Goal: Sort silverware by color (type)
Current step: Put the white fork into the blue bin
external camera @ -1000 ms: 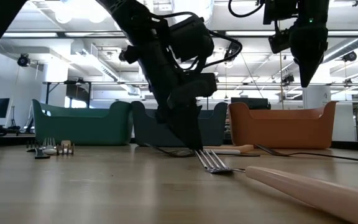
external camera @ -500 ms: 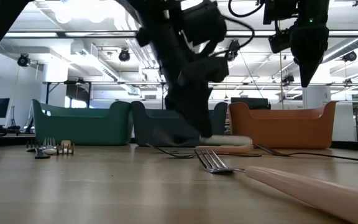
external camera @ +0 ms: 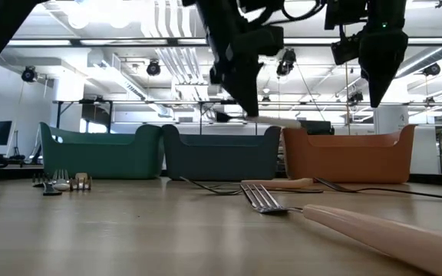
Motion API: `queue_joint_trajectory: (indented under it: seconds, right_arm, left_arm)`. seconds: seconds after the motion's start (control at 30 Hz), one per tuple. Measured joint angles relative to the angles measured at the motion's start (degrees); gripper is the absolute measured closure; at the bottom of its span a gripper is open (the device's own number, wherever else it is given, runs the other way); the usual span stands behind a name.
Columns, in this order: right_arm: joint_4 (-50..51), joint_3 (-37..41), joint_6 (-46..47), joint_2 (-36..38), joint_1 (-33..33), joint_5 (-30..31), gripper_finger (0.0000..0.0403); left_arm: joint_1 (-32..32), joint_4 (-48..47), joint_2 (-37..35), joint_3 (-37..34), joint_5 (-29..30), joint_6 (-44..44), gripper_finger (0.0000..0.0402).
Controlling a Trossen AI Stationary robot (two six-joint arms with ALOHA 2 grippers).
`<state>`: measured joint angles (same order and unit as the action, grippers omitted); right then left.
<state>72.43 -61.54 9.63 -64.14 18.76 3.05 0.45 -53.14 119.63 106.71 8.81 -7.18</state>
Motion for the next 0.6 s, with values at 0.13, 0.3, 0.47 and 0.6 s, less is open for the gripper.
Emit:
queue_joint_trajectory:
  seconds: [0.13, 0.3, 0.47, 0.6]
  right_arm:
    - [-1.2, 0.0, -0.3, 0.0, 0.0, 0.0, 0.0305]
    - [-2.5, 0.0, -0.4, 0.1, 0.0, 0.0, 0.0305]
    - [-3.1, 0.0, -0.2, 0.0, 0.0, 0.0, 0.0305]
    - [-4.6, 0.0, 1.3, 0.0, 0.0, 0.0, 0.0305]
  left_arm:
    - [3.3, -6.5, -0.1, 4.2, 6.0, 2.7, 0.0401]
    - [10.2, -9.5, -0.4, 6.7, 9.6, 6.0, 0.0401]
    - [18.1, -9.3, -0.5, 5.9, 9.5, 9.8, 0.0401]
    - [23.2, -8.8, -0.5, 3.1, 8.2, 12.4, 0.0401]
